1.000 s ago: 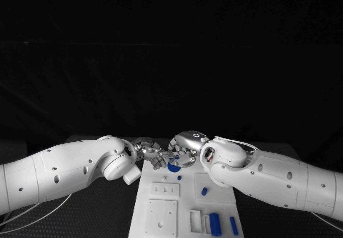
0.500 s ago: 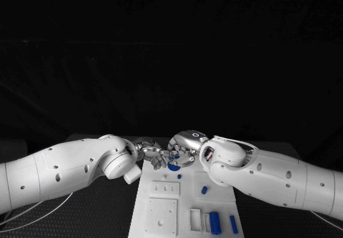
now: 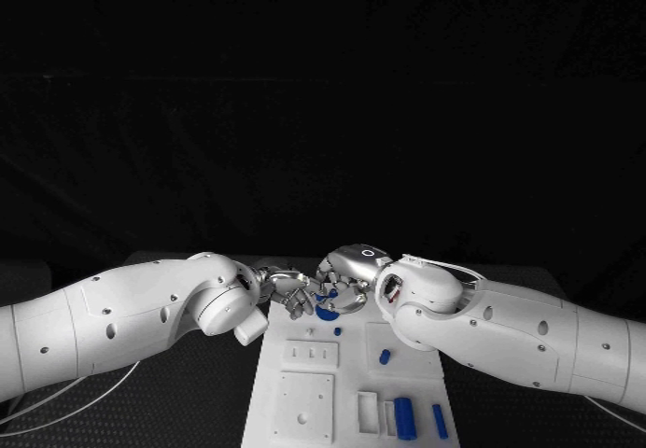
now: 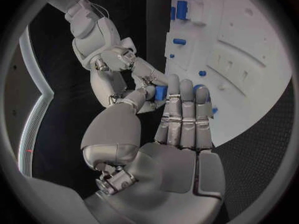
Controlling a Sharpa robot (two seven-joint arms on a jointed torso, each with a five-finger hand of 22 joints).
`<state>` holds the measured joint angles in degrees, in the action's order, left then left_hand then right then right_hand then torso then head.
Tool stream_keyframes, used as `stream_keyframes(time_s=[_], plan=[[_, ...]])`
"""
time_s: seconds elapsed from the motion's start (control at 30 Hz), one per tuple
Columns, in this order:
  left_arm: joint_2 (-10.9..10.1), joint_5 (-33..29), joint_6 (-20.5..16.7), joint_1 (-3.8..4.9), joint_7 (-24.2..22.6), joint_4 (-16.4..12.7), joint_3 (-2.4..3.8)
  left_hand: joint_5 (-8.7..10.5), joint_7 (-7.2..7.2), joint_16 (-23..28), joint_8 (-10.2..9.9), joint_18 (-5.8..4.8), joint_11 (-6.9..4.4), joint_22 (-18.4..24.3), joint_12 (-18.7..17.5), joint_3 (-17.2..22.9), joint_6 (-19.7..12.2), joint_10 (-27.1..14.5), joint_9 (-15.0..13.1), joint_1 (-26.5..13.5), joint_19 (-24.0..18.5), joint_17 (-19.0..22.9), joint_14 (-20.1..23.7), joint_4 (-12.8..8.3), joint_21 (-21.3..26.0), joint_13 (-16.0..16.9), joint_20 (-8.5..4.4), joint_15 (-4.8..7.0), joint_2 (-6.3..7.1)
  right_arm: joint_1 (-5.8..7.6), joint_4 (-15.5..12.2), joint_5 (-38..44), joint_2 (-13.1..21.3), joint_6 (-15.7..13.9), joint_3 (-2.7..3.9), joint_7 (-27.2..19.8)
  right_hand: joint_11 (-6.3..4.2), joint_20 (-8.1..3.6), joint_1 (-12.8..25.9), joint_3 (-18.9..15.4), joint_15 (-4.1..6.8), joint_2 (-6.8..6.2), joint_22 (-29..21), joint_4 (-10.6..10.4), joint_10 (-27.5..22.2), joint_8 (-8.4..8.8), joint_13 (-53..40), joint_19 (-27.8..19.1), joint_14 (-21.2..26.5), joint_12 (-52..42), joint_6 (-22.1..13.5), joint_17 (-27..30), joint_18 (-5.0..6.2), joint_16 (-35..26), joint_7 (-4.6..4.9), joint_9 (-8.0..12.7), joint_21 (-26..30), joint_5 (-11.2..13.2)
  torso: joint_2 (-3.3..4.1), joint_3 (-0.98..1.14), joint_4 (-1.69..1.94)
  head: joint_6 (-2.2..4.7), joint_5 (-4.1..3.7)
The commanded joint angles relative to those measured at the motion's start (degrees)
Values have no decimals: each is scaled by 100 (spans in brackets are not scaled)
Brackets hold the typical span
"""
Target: Assemble the parts on the task board
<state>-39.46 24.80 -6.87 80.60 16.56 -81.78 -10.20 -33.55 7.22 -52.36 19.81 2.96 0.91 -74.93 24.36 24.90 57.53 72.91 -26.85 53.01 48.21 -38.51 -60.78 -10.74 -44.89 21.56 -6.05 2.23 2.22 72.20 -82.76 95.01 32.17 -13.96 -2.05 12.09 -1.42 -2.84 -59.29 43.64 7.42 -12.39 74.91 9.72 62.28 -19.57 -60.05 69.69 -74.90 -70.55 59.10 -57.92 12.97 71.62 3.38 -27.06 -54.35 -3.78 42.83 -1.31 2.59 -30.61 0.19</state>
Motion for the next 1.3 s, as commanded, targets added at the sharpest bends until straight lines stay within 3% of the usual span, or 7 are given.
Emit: stream_keyframes(time_s=[0.03,0.2,0.27,0.57,0.7,0.93,1.3], plan=[[37,-184,29,13,-111,-51,15,-138,-190,-36,-6,-33,-53,-84,37,120,236,16,-31,-91,-8,14,40,-179,-30,18,-194,18,-72,-9,-11,52,-33,128,-10,-56,-22,-13,-27,3,33,-43,87,-37,37,-13,0,-10,-1,5,161,-9,203,6,133,7,-15,-42,1,-1,2,1,-7],[28,-203,0,12,-125,-53,15,-393,-224,-95,28,-44,-85,-89,108,305,317,73,-89,-159,-19,21,34,-458,-60,57,-197,25,-262,-9,17,52,-41,136,-15,-56,-22,-13,-27,3,33,-44,87,-37,37,-13,-1,-10,-1,5,161,-9,203,6,132,7,-15,-46,-1,-3,3,-1,-9],[27,-203,2,12,-130,-50,15,-14,-242,-128,34,-47,-100,-75,134,646,353,96,-108,-70,-10,22,25,-457,-60,72,-204,37,-200,-9,24,52,-47,137,-17,-56,-22,-13,-27,3,33,-43,87,-37,37,-12,-1,-10,-1,5,162,-10,203,5,133,7,-15,-47,0,-4,3,-4,-8],[22,-195,36,12,-121,-67,15,237,-251,-204,29,-69,-113,-89,189,984,398,117,-154,-142,1,28,25,-394,-114,107,-222,47,-73,-12,36,52,-51,146,-24,-62,-21,-11,-24,3,33,-41,87,-42,36,-12,-2,-10,0,5,162,-10,203,4,133,8,-15,-55,0,-6,3,-10,-13],[13,-171,38,12,-121,-68,15,621,-263,-252,29,-69,-124,-87,221,1033,420,127,-192,-134,3,36,22,-298,-145,128,-235,61,3,-20,46,51,-54,144,-27,-62,-21,-8,-17,2,32,-35,87,-51,36,-11,-3,-10,0,6,163,-11,203,3,133,8,-14,-59,4,-5,7,-12,-14],[9,-43,-3,11,-120,-66,15,859,-312,-370,77,-60,-183,-98,310,1065,534,249,-244,-30,53,3,-52,-221,-212,178,-269,105,-24,-37,59,50,-46,143,-32,-54,-21,-7,-12,0,32,-36,87,-55,36,-11,-3,-11,0,7,163,-11,203,2,134,8,-14,-62,0,-2,5,-21,-10],[-16,248,-25,11,-137,-60,15,913,-422,-676,177,-60,-303,-117,520,1014,789,466,-354,-29,140,-114,-147,-146,-382,350,-363,218,-26,-52,170,-79,-17,-191,-35,-48,-11,4,29,-20,23,-101,84,-74,10,18,-3,-29,16,26,121,-5,203,-22,144,20,1,-82,-1,3,-4,-45,4]])
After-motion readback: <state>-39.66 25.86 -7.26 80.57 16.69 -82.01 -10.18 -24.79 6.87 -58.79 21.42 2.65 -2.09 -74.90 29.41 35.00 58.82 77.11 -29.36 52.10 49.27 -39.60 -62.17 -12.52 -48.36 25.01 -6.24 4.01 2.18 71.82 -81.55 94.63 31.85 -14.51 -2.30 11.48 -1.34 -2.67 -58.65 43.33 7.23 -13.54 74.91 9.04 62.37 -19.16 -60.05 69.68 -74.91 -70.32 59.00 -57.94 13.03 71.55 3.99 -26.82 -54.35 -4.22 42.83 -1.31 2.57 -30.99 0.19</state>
